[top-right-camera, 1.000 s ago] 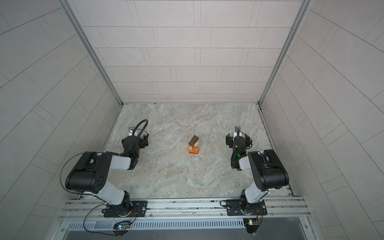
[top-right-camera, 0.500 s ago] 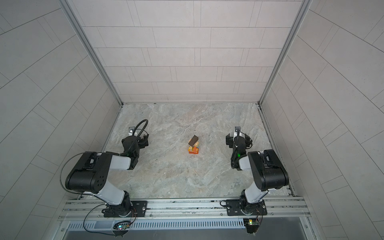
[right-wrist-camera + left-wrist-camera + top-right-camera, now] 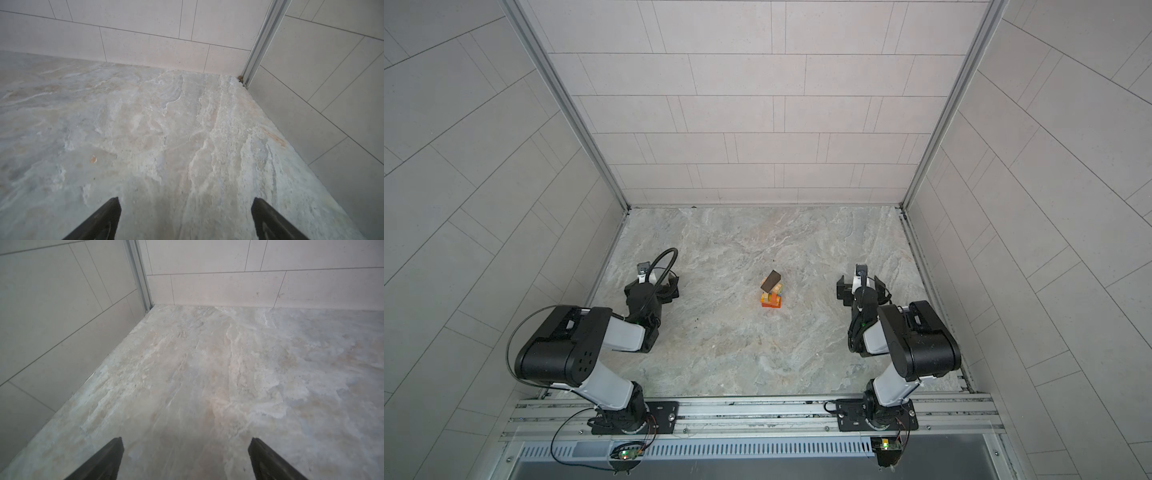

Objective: Build the wood block tower

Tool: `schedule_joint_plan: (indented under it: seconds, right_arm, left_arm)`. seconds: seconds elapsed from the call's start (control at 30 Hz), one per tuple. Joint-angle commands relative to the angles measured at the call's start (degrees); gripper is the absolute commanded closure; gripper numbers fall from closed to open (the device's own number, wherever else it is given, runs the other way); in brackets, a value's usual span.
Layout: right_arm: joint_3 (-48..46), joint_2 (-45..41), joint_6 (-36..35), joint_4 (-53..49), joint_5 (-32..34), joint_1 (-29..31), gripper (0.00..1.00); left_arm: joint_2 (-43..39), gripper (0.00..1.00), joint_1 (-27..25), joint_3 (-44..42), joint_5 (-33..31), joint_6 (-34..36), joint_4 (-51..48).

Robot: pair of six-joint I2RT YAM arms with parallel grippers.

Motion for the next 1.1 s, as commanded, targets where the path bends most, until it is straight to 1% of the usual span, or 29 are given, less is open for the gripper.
schedule_joint_plan:
  seconds: [0.0, 0.03, 0.07, 0.1, 0.17, 0.2, 0.23, 0.27, 0.33, 0.4, 0.43, 0.47, 0.53, 0.57, 0.63, 0.67, 0.73, 0.77, 0.8, 0.83, 0.9, 0.93, 0.97, 1.0, 1.07]
  right_arm:
    - [4.9, -1.7, -1.1, -2.9, -2.3, 0.0, 0.00]
    - [6.9, -1.8, -1.1, -6.5, -2.2, 0.0, 0.00]
    - [9.3, -1.8, -0.8, -11.3, -1.8, 0.0, 0.01]
    - [11.0, -2.4, -0.6, -15.4, -1.0, 0.0, 0.00]
    - [11.0, -2.3, -0.2, -14.9, -0.9, 0.0, 0.01]
    - [10.8, -1.5, -0.2, -13.4, -1.1, 0.0, 0.01]
    - [11.1, -1.9, -0.3, -14.8, -0.9, 0.0, 0.01]
    - [11.4, -1.9, -0.2, -15.5, -1.1, -0.1, 0.00]
    - [11.1, -1.8, -0.1, -14.4, -1.1, -0.1, 0.00]
    - [10.4, -1.8, -0.3, -13.0, -1.1, -0.1, 0.00]
    - [10.2, -1.9, -0.3, -13.0, -1.0, -0.1, 0.00]
    - [10.0, -2.2, -0.5, -12.7, -1.3, -0.1, 0.01]
    - [7.8, -2.2, -1.1, -8.3, -2.2, 0.3, 0.01]
    - [5.9, -1.9, -1.5, -4.6, -2.7, 0.5, 0.00]
    - [2.5, -0.5, -1.6, 3.6, -3.2, 0.5, 0.00]
    - [1.6, -0.4, -1.7, 5.3, -3.2, 0.5, 0.00]
    - [1.7, -0.2, -1.7, 5.5, -3.4, 0.5, 0.00]
    - [2.4, -0.5, -1.8, 3.5, -3.6, 0.4, 0.00]
    - [3.6, -1.0, -1.9, 0.7, -3.8, 0.5, 0.00]
    - [5.1, -1.3, -1.8, -2.2, -3.8, 0.5, 0.01]
    - [9.2, -2.0, -1.7, -11.1, -3.4, 0.5, 0.01]
    - [10.3, -2.0, -1.6, -13.3, -3.2, 0.3, 0.01]
    - [10.4, -1.8, -1.0, -13.1, -3.6, 0.0, 0.01]
    - [10.6, -1.7, -0.8, -13.4, -4.1, -0.3, 0.01]
    - [10.0, -1.8, -1.1, -12.4, -4.2, -0.4, 0.01]
  left_arm:
    - [-1.0, 0.00, 0.1, 3.3, 1.2, 0.6, 0.1]
    - [-0.9, 0.00, 0.1, 5.6, 0.7, 0.6, -4.2]
    - [-1.0, 0.00, 0.1, 9.4, 0.5, 0.7, -10.8]
    - [-1.9, 0.00, 0.2, 11.3, 0.6, -0.1, -16.0]
    - [-3.1, 0.00, 0.2, 10.7, 1.8, 0.0, -16.4]
    - [-2.1, 0.00, 0.2, 10.9, 2.5, 0.7, -14.9]
    - [-0.9, 0.00, 0.3, 10.3, 2.7, 1.1, -11.7]
    - [-1.1, 0.00, 0.2, 9.6, 2.5, 1.1, -11.0]
    - [-1.1, 0.00, 0.2, 10.4, 3.2, 1.4, -12.6]
    - [-1.2, 0.00, 0.3, 10.0, 3.5, 1.6, -11.8]
    - [-1.4, 0.00, 0.3, 9.0, 4.1, 2.1, -10.0]
    - [-1.6, 0.00, 0.3, 6.6, 5.2, 2.2, -5.6]
    - [-1.1, 0.00, 0.2, -0.6, 5.6, 1.8, 7.9]
    - [-0.3, 0.00, 0.3, -3.4, 5.9, 1.3, 12.2]
    - [-1.1, 0.00, 0.3, 0.5, 4.7, 1.3, 4.7]
    - [-0.4, 0.00, 0.4, 3.3, 4.6, 1.8, 1.3]
    - [-1.6, 0.00, 0.3, 10.8, 3.6, 1.3, -15.1]
    - [-3.3, 0.00, 0.6, 12.7, 4.0, 0.5, -21.3]
    - [-4.3, 0.00, 0.6, 12.6, 4.5, 0.8, -22.0]
    - [-3.3, 0.00, 0.6, 12.1, 4.9, 1.0, -19.3]
    - [-0.6, 0.00, 0.6, 9.4, 4.7, 1.7, -9.6]
    - [-1.4, 0.00, 0.6, 9.5, 5.2, 1.6, -11.4]
    - [-2.0, 0.00, 0.6, 10.4, 5.5, 1.4, -14.3]
    - [-2.0, 0.00, 0.6, 10.6, 5.5, 1.1, -14.3]
    - [-0.9, 0.00, 0.6, 9.8, 5.4, 1.7, -11.2]
